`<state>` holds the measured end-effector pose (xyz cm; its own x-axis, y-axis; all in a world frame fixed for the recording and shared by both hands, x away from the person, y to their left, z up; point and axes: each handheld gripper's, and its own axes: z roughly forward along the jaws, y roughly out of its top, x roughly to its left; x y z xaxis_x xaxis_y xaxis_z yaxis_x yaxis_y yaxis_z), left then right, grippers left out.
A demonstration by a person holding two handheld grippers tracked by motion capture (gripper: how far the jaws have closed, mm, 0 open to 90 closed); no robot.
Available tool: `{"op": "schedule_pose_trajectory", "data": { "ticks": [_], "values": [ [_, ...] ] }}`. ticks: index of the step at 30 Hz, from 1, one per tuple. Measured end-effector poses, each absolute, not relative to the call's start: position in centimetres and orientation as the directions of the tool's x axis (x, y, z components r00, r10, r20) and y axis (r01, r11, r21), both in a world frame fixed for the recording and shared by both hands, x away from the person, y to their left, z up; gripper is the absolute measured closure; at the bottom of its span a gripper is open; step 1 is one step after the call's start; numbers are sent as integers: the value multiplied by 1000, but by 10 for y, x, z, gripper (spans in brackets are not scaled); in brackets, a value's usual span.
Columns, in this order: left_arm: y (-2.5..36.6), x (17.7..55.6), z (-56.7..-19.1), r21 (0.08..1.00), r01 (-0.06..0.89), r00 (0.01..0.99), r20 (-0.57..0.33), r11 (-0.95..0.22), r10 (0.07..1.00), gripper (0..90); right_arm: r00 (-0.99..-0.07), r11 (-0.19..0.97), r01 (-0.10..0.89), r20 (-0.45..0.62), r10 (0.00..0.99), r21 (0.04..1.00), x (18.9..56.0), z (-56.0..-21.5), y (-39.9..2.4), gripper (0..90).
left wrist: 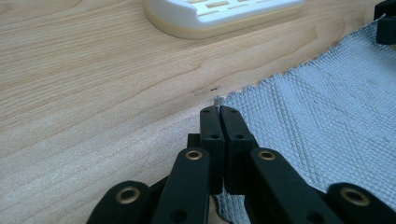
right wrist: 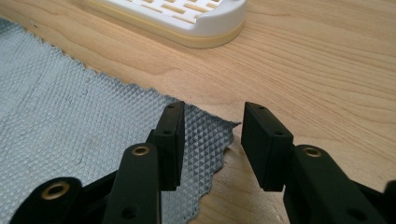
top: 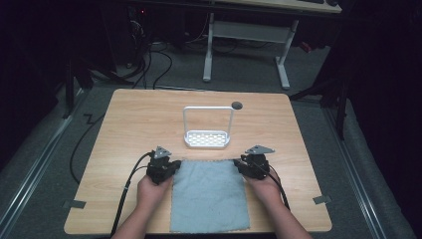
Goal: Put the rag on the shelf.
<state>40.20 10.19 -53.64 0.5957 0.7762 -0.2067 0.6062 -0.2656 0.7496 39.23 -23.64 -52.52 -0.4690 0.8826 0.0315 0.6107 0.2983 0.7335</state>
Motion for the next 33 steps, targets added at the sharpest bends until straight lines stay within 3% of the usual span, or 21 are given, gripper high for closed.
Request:
{"op": "schedule_pose_trajectory", "data": {
  "ticks": [5,14,22,33],
  "values": [
    [102,402,-536,749,607,595,-208,-265,776,891,-473,318,609,11,881,727,392,-529,-234,661],
    [102,401,-536,749,606,597,-205,-268,775,891,-514,366,564,-32,857,740,384,-531,-227,881],
    [106,398,-535,773,587,596,-211,-241,774,892,-529,365,542,-30,848,757,378,-529,-229,890],
    [109,385,-523,836,510,608,-183,-203,773,894,-525,276,476,18,851,835,362,-513,-232,890]
  ]
}}
